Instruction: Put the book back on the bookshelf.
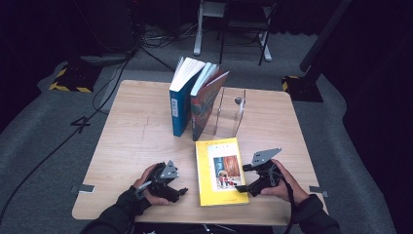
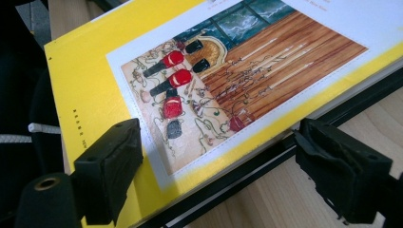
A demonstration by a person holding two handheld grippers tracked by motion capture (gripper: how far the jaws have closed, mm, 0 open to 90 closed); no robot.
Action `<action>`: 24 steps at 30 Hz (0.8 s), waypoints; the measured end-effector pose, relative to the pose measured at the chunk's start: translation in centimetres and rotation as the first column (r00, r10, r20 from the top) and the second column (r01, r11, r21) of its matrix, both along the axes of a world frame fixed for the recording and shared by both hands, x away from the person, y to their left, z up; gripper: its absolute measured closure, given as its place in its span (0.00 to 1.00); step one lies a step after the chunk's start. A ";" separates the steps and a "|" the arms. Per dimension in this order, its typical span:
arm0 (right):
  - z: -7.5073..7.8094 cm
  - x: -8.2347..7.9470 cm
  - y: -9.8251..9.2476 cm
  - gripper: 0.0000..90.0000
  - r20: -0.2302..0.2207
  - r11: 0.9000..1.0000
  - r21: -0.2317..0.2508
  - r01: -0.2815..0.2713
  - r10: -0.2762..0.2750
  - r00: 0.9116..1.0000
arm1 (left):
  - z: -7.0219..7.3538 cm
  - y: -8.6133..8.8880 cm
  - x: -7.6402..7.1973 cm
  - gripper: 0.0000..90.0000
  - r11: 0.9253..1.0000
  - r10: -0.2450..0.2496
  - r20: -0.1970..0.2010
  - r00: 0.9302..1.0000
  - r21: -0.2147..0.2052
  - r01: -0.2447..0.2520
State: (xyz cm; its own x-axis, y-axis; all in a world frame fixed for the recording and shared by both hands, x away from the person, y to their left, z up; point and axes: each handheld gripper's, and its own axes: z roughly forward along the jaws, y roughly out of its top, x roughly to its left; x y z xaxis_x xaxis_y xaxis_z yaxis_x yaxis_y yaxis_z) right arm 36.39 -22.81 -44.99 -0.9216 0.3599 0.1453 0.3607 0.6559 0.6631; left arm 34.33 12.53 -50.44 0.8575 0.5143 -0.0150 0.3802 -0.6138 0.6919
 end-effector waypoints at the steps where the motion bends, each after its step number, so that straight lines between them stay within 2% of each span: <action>1: 0.1 0.0 0.0 0.20 0.004 1.000 0.006 0.005 -0.005 1.000 | 0.0 -0.1 0.4 0.20 1.000 0.007 0.002 1.000 -0.003 -0.007; 6: 0.6 0.0 -0.1 0.23 0.030 0.999 0.038 -0.001 0.000 1.000 | 0.1 -0.7 2.5 0.25 0.999 0.041 0.001 0.999 -0.017 -0.041; 8: 0.7 0.3 -0.1 0.24 0.025 0.999 0.053 -0.006 0.004 1.000 | 0.1 -0.9 3.0 0.27 0.998 0.060 0.021 0.998 -0.025 -0.060; 11: 0.9 0.7 0.1 0.24 0.024 0.998 0.064 -0.011 0.009 1.000 | 0.2 -0.9 4.0 0.29 0.995 0.088 0.011 0.996 -0.039 -0.087; 13: 1.0 1.1 0.2 0.24 0.019 0.997 0.074 -0.010 0.009 1.000 | 0.3 -0.8 4.6 0.33 0.993 0.112 0.022 0.993 -0.048 -0.111; 14: 1.0 1.3 0.3 0.24 0.013 0.997 0.077 -0.012 0.011 1.000 | 0.3 -0.7 4.9 0.33 0.992 0.116 0.029 0.993 -0.052 -0.114; 16: 1.0 1.9 0.5 0.25 0.002 0.997 0.081 -0.019 0.019 1.000 | 0.4 -0.8 5.5 0.33 0.991 0.117 0.009 0.993 -0.062 -0.116; 18: 1.2 2.4 0.7 0.25 0.001 0.996 0.083 -0.025 0.025 1.000 | 0.5 -0.9 5.9 0.34 0.989 0.126 0.010 0.992 -0.082 -0.124; 20: 1.3 3.0 1.1 0.25 -0.006 0.996 0.087 -0.027 0.028 1.000 | 0.6 -1.1 6.2 0.36 0.989 0.130 0.023 0.991 -0.067 -0.128; 22: 1.2 3.4 1.4 0.26 -0.001 0.995 0.093 -0.030 0.030 1.000 | 0.5 -1.0 6.5 0.36 0.988 0.133 0.011 0.991 -0.075 -0.132; 24: 1.1 4.0 2.0 0.30 0.000 0.995 0.093 -0.029 0.029 1.000 | 0.6 -0.9 6.5 0.37 0.987 0.139 0.015 0.990 -0.077 -0.138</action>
State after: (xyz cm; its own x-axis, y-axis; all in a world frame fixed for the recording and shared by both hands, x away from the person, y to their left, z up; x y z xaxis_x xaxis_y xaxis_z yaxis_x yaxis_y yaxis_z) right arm 40.34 -20.84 -43.92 -0.9312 0.3179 0.1784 0.3435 0.6013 0.7215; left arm 40.86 11.61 -49.89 0.7787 0.6261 -0.0414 0.4430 -0.5019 0.7429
